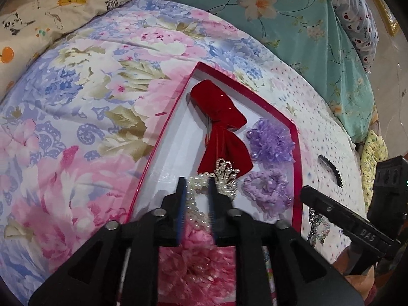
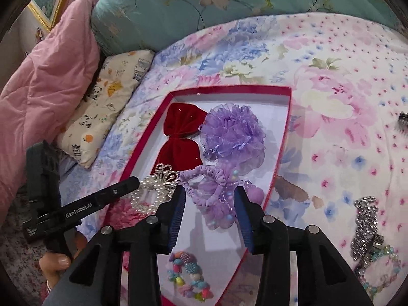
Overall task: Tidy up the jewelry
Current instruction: 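Open left tool to drop pearl bracelet while right tool drops scrunchie in tray, then grasp beige claw clip with left tool while right tool grasps black comb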
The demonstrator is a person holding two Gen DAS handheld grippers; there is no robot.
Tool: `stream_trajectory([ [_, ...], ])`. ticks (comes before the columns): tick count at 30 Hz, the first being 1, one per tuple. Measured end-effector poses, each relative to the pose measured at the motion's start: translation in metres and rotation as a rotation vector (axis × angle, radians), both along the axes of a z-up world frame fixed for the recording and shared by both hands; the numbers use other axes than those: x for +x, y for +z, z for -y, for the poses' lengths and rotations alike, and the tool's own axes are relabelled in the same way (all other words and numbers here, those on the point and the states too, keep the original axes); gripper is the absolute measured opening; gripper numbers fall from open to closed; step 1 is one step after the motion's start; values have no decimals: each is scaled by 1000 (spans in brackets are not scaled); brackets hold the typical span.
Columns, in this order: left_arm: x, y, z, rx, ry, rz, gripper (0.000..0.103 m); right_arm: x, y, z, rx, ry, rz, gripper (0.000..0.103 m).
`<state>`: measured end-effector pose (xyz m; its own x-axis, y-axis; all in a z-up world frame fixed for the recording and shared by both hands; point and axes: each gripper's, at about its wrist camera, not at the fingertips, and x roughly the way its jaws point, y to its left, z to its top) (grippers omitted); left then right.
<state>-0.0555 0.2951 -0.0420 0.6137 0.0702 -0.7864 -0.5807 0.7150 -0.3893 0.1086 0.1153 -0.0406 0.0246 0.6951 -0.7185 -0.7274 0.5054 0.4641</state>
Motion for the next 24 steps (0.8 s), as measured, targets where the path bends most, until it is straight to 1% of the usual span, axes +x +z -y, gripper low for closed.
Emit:
stream_trajectory([
  [2, -1, 4, 4, 9, 0, 5, 44, 0, 7, 11, 18, -10, -4, 42],
  [4, -3, 8, 9, 21, -3, 4, 45, 1, 13, 23, 34, -25, -5, 42],
  [5, -3, 9, 10, 17, -4, 4, 47, 2, 16, 28, 41, -33, -3, 42],
  [8, -4, 11, 17, 11, -18, 9, 47, 7, 22, 50, 54, -67, -4, 45],
  [14, -4, 13, 32, 25, -39, -3, 47, 17, 26, 88, 59, -128, -13, 45],
  [16, -5, 14, 36, 31, -42, -10, 50, 20, 25, 100, 55, -145, -13, 45],
  [17, -6, 16, 40, 35, -46, -7, 53, 22, 25, 107, 52, -155, -12, 45],
  [19, -8, 20, 48, 43, -57, -3, 54, 26, 23, 120, 51, -174, -19, 46],
  [20, -8, 22, 55, 50, -74, 1, 54, 27, 23, 127, 52, -185, -23, 46],
  [22, -8, 25, 68, 61, -110, 1, 57, 30, 21, 140, 49, -208, -27, 46],
  [24, -6, 29, 87, 75, -159, 5, 64, 33, 19, 153, 47, -230, -30, 46],
])
